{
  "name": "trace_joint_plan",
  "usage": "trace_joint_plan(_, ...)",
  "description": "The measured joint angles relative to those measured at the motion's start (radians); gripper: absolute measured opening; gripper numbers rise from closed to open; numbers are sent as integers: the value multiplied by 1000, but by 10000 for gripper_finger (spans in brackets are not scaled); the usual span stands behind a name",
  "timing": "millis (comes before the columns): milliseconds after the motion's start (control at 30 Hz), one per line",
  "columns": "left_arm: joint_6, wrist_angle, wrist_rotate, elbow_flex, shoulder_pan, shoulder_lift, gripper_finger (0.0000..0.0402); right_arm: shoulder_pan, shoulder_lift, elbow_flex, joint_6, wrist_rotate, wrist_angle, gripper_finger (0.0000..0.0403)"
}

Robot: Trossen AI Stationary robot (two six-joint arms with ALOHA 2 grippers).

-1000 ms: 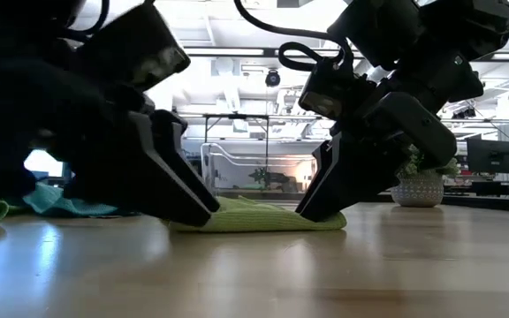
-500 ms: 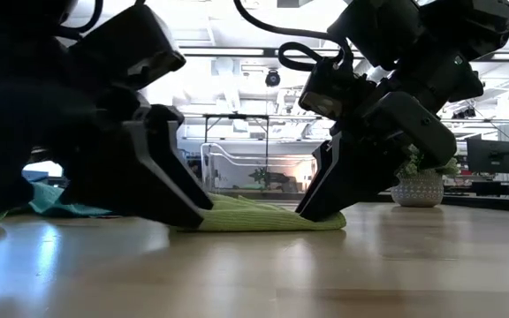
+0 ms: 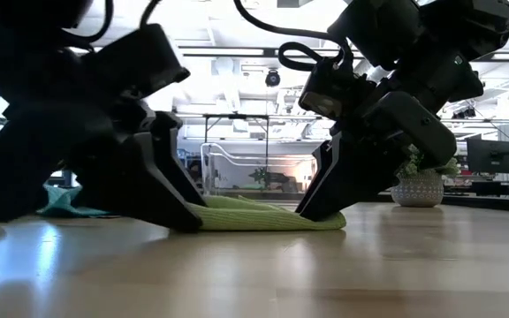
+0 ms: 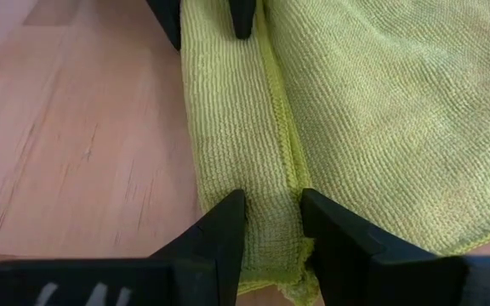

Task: Roll microfiber towels into tight, uniform cylinder then place into a basket
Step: Roll the light green microfiber cloth

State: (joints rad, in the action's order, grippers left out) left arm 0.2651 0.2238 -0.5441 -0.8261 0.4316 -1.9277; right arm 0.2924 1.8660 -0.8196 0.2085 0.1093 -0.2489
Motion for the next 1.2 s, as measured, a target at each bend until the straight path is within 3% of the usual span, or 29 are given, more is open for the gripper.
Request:
trace_joint_plan(267, 144, -12, 42, 1, 5, -1, 145, -1, -53, 1, -7, -1, 48, 114)
trace_joint_plan(567, 155, -11, 35, 2, 6, -3, 145, 37, -147, 1, -14, -43, 104, 114)
trace_joint_plan(733, 154, 8, 33, 4, 6, -5, 145, 82, -110, 0, -113, 72, 103, 115)
trace_joint_plan(967, 154, 14, 35, 3, 7, -6, 145, 97, -94, 0, -143, 97, 44, 160)
trace_joint_plan(1200, 154, 14, 35, 3, 7, -7, 145, 97, -107, 0, -164, 14, 30, 186)
